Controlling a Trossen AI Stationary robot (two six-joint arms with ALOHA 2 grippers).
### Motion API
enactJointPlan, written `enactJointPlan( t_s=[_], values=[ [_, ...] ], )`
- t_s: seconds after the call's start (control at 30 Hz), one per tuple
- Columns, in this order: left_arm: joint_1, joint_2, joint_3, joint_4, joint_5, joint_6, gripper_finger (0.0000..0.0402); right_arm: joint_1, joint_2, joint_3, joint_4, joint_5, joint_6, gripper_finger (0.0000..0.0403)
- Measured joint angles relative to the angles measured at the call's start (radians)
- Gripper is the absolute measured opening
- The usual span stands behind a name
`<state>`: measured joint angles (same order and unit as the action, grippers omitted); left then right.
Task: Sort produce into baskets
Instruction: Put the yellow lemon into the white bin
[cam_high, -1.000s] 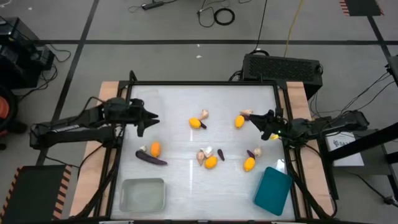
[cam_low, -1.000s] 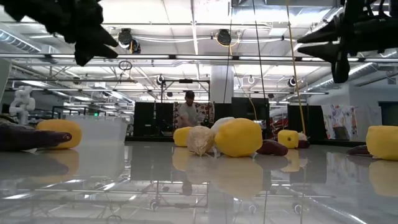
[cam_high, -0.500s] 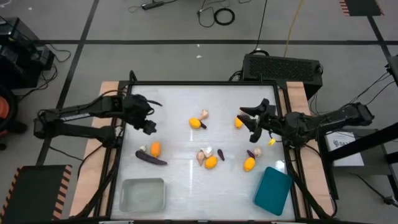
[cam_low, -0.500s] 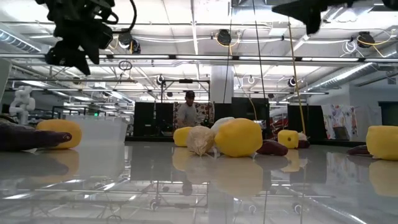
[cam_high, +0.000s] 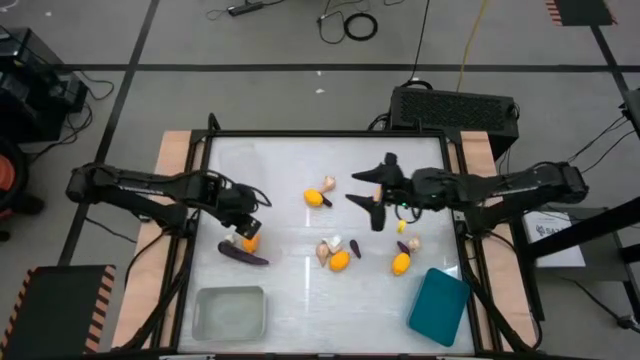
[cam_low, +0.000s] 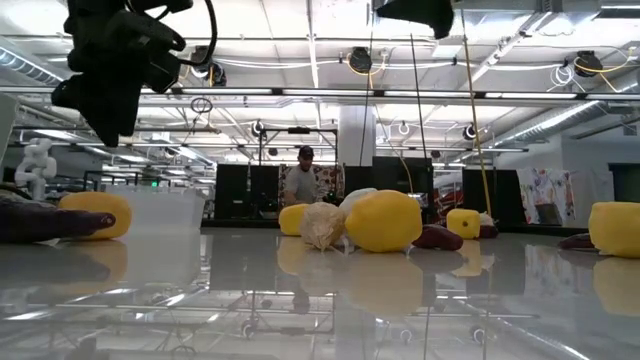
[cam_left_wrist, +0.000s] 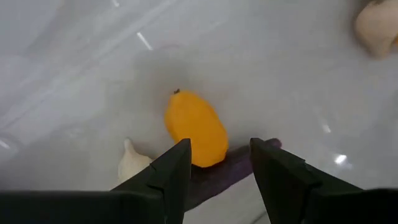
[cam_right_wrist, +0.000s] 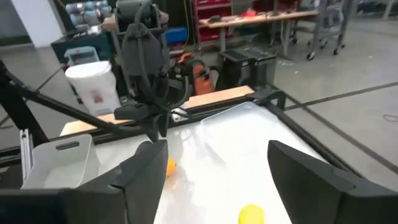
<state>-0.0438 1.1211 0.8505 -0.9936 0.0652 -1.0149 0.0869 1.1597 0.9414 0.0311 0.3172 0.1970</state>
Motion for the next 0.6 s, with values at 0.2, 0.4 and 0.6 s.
enactJointPlan(
  t_s=[0.2,0.4,0.6],
  values=[
    [-0.088,0.057,0.0,-0.009,-0.052,-0.023,0.0171,-0.045,0.101,0.043,-0.003,-0.103,0.0,0.0279],
    [-0.134,0.12,0.0,-0.009,-0.061,-0.044,0.0171,-0.082,0.165,0.062,0.001,-0.184,0.008,0.0279],
    [-0.163,0.173,0.0,-0.007,-0.08,-0.074,0.0194,-0.112,0.182,0.069,0.002,-0.223,0.03,0.0279]
  ],
)
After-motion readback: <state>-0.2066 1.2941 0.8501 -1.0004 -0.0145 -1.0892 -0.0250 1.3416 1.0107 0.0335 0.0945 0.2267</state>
